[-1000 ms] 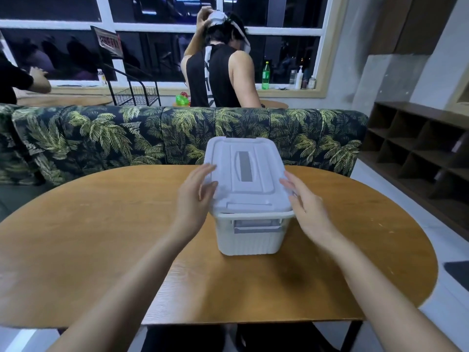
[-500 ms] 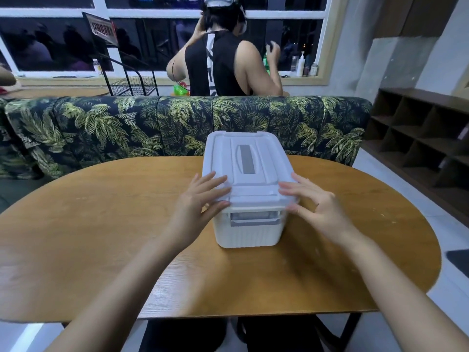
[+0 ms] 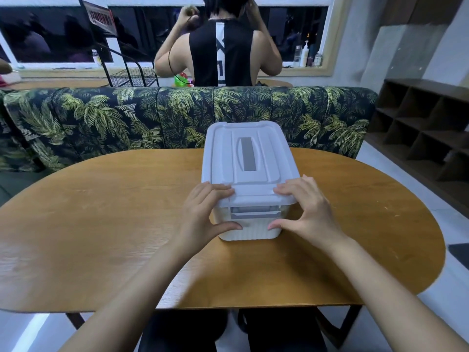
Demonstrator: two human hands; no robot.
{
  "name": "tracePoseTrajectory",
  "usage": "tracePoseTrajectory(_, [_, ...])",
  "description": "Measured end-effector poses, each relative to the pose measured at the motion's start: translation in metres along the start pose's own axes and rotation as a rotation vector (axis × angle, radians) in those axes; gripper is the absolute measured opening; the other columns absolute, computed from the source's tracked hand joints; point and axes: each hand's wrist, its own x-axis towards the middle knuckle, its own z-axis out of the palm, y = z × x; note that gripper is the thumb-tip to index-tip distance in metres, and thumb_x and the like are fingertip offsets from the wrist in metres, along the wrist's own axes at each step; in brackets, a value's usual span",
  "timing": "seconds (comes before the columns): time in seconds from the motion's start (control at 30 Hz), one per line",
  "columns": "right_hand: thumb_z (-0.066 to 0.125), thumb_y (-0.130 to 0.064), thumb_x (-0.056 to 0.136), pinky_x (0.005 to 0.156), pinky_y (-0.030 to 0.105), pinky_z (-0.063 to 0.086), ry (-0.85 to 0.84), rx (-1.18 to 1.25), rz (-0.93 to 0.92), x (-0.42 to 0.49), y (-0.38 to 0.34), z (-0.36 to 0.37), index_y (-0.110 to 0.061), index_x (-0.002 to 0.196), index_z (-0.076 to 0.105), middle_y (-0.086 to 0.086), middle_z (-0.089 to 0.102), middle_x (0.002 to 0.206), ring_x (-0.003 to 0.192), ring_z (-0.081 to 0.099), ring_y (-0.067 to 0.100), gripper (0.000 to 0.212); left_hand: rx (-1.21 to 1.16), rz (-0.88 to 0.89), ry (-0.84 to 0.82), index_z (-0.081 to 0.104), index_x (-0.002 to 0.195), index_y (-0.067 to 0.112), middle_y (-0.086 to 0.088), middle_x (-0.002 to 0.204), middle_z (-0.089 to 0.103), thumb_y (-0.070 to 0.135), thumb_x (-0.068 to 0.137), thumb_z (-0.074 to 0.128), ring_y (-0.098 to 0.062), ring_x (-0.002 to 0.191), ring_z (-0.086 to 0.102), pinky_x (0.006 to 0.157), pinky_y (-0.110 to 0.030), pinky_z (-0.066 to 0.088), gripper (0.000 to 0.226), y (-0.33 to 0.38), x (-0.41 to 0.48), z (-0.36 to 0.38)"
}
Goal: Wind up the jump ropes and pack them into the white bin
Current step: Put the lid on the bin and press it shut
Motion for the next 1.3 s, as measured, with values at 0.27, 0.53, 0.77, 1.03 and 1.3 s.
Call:
tracePoseTrajectory(0.27, [0.068,-0.066,0.069,0.110,0.048,0.031,0.045,0.087,0.040,0.008,0.001,0.003,-0.016,0.093,0.068,-0.008,0.064,0.094,0.097,0.053,0.009,0.056,-0.123,-0.108,0.132,0.069,0.095,0.010,0.004,0.100,0.068,0.042,0.069,0.080,-0.011,0.100,0.061,0.087,-0.032,0.043,0.043,0.003,0.004,0.005])
tracePoseTrajectory(0.53, [0.073,-0.059,0.068,0.104,0.023,0.028,0.078,0.088,0.060,0.015,0.008,0.003,-0.015,0.081,0.069,-0.010,0.066,0.084,0.084,0.058,0.017,0.046,-0.135,-0.139,0.203,0.069,0.083,0.010,0.005,0.087,0.068,0.038,0.076,0.075,-0.006,0.084,0.057,0.079,-0.023,0.040,0.030,0.009,0.011,0.007])
tracePoseTrajectory(0.77, [0.063,-0.061,0.080,0.107,0.026,0.028,0.047,0.131,0.083,0.014,0.003,0.000,-0.018,0.089,0.072,-0.009,0.069,0.091,0.089,0.062,0.021,0.044,-0.122,-0.125,0.206,0.069,0.083,0.006,0.002,0.086,0.069,0.036,0.080,0.071,-0.008,0.086,0.058,0.081,-0.029,0.044,0.030,0.009,0.013,0.006])
tracePoseTrajectory(1.03, [0.050,-0.044,0.088,0.118,0.050,0.017,-0.158,-0.002,-0.094,0.019,-0.050,0.024,-0.020,0.125,0.064,-0.005,0.066,0.122,0.112,0.055,0.013,0.046,0.180,-0.393,-0.171,0.060,0.123,0.041,0.001,0.152,0.035,0.074,0.086,0.025,-0.027,0.145,0.018,0.115,-0.055,0.005,0.060,-0.062,0.015,-0.050])
tracePoseTrajectory(1.3, [0.037,-0.046,0.099,0.119,0.038,-0.009,-0.207,-0.092,0.097,0.114,-0.048,0.017,-0.029,0.144,0.043,-0.002,0.044,0.149,0.137,0.039,0.015,0.048,0.509,-0.722,-0.603,0.025,0.150,0.031,-0.013,0.159,0.010,0.057,0.097,0.027,-0.037,0.143,0.017,0.113,-0.059,0.016,0.058,-0.047,0.084,-0.064])
